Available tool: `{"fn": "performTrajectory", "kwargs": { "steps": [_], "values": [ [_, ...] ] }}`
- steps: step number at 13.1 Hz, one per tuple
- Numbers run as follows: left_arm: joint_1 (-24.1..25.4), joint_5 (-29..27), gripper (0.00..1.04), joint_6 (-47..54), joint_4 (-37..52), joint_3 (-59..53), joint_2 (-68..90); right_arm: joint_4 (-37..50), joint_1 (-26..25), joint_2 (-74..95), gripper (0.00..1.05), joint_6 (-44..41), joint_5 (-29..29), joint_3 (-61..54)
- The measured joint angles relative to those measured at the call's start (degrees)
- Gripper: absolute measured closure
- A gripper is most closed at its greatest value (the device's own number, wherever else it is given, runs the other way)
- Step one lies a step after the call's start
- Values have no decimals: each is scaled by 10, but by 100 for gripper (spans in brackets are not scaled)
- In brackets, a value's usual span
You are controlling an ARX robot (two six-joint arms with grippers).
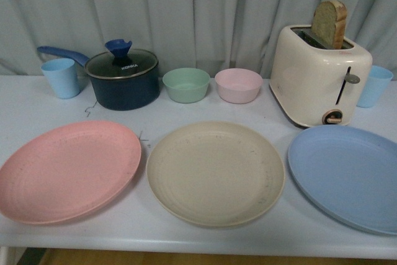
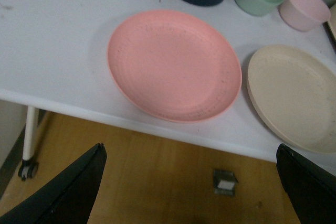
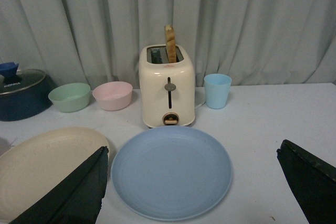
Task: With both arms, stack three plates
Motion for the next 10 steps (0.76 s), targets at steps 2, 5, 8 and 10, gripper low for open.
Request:
{"fn": "performTrajectory", "kwargs": {
  "steps": [2, 5, 8, 10],
  "values": [
    [7, 25, 7, 29, 46, 46, 137, 1, 0, 0, 6, 0, 0, 0],
    [66, 74, 7, 146, 131, 199, 475, 0, 0, 0, 6, 0, 0, 0],
    [99, 88, 7, 201, 145, 287, 642, 0, 0, 0, 6, 0, 0, 0],
    [118, 97, 7, 214, 140, 344, 723, 0, 0, 0, 6, 0, 0, 0]
  ]
}}
